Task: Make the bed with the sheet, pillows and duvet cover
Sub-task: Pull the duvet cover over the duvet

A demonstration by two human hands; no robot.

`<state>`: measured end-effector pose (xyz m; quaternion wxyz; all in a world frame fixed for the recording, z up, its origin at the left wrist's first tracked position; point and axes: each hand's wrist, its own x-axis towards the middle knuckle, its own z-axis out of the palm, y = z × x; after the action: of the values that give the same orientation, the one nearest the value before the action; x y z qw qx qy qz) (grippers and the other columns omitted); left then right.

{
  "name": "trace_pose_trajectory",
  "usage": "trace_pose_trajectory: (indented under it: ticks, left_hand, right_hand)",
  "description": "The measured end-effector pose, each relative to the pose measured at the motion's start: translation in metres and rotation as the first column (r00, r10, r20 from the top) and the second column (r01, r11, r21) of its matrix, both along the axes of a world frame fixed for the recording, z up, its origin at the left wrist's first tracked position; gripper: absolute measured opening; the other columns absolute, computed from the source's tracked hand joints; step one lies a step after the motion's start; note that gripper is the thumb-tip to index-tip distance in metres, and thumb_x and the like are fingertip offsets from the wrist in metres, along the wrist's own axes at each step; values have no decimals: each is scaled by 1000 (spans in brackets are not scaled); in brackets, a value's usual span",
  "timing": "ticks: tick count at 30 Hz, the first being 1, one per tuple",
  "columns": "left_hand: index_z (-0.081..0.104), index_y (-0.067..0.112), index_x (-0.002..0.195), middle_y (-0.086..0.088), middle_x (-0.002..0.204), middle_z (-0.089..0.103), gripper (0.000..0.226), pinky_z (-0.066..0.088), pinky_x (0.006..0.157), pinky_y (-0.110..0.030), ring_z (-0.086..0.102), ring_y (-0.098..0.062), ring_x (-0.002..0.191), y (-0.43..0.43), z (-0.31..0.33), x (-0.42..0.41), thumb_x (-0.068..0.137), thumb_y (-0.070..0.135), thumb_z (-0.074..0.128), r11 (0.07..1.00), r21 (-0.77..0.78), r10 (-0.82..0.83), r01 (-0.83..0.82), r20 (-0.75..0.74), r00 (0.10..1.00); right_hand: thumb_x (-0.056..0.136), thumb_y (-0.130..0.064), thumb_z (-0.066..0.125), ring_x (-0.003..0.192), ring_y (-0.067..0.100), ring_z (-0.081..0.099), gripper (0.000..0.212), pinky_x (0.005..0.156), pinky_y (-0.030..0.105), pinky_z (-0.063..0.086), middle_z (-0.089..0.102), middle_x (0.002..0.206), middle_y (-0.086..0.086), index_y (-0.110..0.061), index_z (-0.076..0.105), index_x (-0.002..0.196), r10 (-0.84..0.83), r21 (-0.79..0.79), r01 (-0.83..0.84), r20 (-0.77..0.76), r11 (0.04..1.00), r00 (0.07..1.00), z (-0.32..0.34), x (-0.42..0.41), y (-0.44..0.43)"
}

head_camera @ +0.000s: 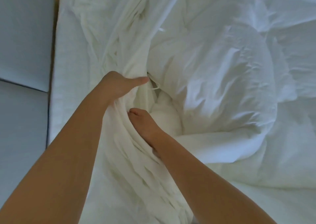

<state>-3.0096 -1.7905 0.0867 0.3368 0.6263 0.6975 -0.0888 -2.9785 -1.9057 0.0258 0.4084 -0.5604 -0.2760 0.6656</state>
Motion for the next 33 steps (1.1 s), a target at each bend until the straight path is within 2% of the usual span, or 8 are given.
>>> trace_pose_trajectory:
  ticks: [6, 10, 13, 17, 23, 27, 30, 33]
  left_hand:
    - [48, 3, 82, -7, 82, 52, 14, 39, 61, -30, 52, -26, 71, 6, -7, 0, 85, 17, 50, 922, 146, -253, 358, -475, 843]
    - [49, 6, 98, -9, 75, 47, 13, 34, 51, -25, 46, -22, 62, -3, -9, 3, 88, 13, 52, 999, 19, 48, -46, -87, 995]
    - [58, 4, 88, -10, 79, 54, 14, 39, 54, -24, 51, -19, 64, -16, -2, 11, 88, 17, 56, 933, -92, 361, -349, 265, 894]
    - [70, 17, 106, -6, 103, 72, 44, 50, 92, -38, 68, -22, 96, -36, 11, 42, 79, 52, 65, 919, -301, 382, -256, 513, 769]
    - [67, 22, 94, -1, 91, 71, 46, 51, 75, -28, 69, -17, 83, -48, 40, 82, 84, 63, 50, 967, -247, 196, -59, 574, 795]
    - [58, 18, 107, 6, 100, 60, 71, 45, 76, -29, 59, -15, 94, -68, 23, 103, 71, 79, 48, 952, 300, -144, 56, 281, 949]
    - [56, 15, 126, -3, 118, 64, 86, 47, 92, -33, 63, -21, 104, -71, 20, 119, 69, 78, 54, 962, -252, 229, -107, 527, 819]
    - [67, 5, 99, -10, 91, 69, 39, 54, 73, -29, 67, -23, 80, -67, 12, 145, 83, 40, 65, 934, -301, 339, -191, 586, 736]
  right_hand:
    - [94, -4, 39, 58, 7, 31, 24, 50, 14, 26, 35, 63, 0, -8, 42, 71, -227, 132, 230, -40, 964, 973, 5, -6, -9]
    - [88, 3, 38, 65, 10, 37, 15, 59, 20, 34, 43, 75, 7, 9, 48, 78, -188, 183, 205, -102, 962, 977, 9, 3, -18]
    - [80, -27, 50, 86, 18, 54, 31, 83, 33, 45, 56, 100, 7, -2, 57, 97, -300, -11, 311, -295, 950, 907, 4, 22, -20]
    - [61, -68, 62, 119, 22, 54, 89, 102, 45, 42, 55, 132, 2, -24, 44, 136, -494, -217, 447, -463, 868, 736, 9, 59, 7]
    - [85, -32, 62, 88, 27, 68, 29, 79, 41, 56, 70, 93, 13, -7, 71, 96, -395, -118, 554, -821, 824, 413, 34, 131, 23]
    - [79, -27, 64, 99, 34, 63, 35, 90, 50, 50, 67, 103, 17, -7, 67, 107, -352, -11, 614, -827, 789, 438, 30, 171, -1]
    - [75, -27, 67, 94, 31, 66, 40, 80, 44, 54, 68, 100, 15, -5, 65, 108, -340, 20, 554, -770, 833, 539, 26, 184, -19]
    - [73, -22, 70, 84, 28, 69, 28, 72, 41, 57, 71, 92, 15, -6, 72, 97, -389, -81, 450, -652, 889, 651, 24, 188, -30]
